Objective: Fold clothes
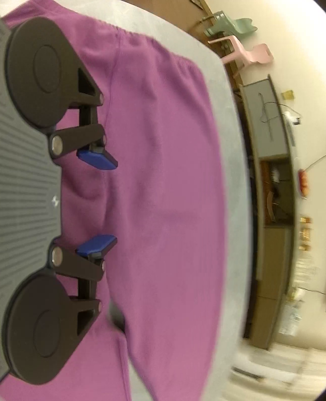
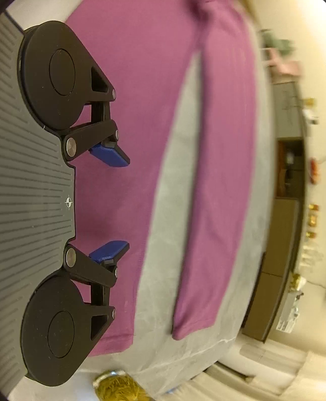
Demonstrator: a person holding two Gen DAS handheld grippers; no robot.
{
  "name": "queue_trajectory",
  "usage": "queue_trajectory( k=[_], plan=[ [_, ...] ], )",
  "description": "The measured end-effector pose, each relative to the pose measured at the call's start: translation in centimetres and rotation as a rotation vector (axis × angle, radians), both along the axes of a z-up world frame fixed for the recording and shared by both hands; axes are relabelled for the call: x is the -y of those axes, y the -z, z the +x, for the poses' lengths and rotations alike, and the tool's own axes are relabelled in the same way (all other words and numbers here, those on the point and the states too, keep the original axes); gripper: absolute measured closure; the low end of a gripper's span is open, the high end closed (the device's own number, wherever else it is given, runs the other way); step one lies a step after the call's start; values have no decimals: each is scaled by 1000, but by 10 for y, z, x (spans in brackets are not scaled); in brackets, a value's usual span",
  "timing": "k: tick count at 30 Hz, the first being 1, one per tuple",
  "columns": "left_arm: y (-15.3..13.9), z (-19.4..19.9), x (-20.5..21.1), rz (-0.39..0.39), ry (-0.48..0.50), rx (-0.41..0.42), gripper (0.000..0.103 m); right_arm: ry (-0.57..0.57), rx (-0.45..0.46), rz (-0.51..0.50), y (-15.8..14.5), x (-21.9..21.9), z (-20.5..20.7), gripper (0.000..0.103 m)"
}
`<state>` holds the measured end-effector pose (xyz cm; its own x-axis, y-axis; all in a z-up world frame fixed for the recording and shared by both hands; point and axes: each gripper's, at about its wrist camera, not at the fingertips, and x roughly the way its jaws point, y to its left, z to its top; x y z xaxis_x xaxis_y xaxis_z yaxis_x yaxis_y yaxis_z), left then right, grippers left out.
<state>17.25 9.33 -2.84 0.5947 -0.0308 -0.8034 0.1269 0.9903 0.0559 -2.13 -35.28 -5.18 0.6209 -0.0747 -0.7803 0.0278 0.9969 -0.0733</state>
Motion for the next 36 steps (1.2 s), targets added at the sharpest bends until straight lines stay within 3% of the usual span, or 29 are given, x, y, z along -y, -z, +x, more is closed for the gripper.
queue_trajectory(
  k=[1,3,7,11,13,16,21,22,25,27,31,36],
  plan=[
    [5,9,-3,-4,-33,-8,35,20,-13,0,3,6,1,28],
    [8,23,-9,14,-111,0,34,70,-30,56,7,25,2,27],
    [6,41,-15,62,-234,23,31,89,-25,47,12,37,6,25],
    [-3,45,-14,91,-277,21,41,102,-16,46,12,41,2,25],
    [-16,26,-24,19,-291,44,41,116,-16,47,11,45,-1,32],
    [-30,-17,-60,-81,-333,68,39,138,-16,48,10,50,-6,32],
    [-11,-69,-148,-139,-505,23,41,175,-15,50,8,59,-14,32],
    [-7,-79,-165,-151,-540,14,39,183,-13,51,8,61,-16,25],
    [-6,-86,-195,-186,-605,-1,42,205,-4,55,9,71,-22,26],
    [-5,-93,-197,-169,-607,16,42,220,2,57,9,77,-25,31],
    [4,-92,-185,-38,-544,28,38,250,13,62,10,90,-33,37],
    [4,-96,-184,-24,-611,26,38,287,28,68,11,106,-42,37]
  ],
)
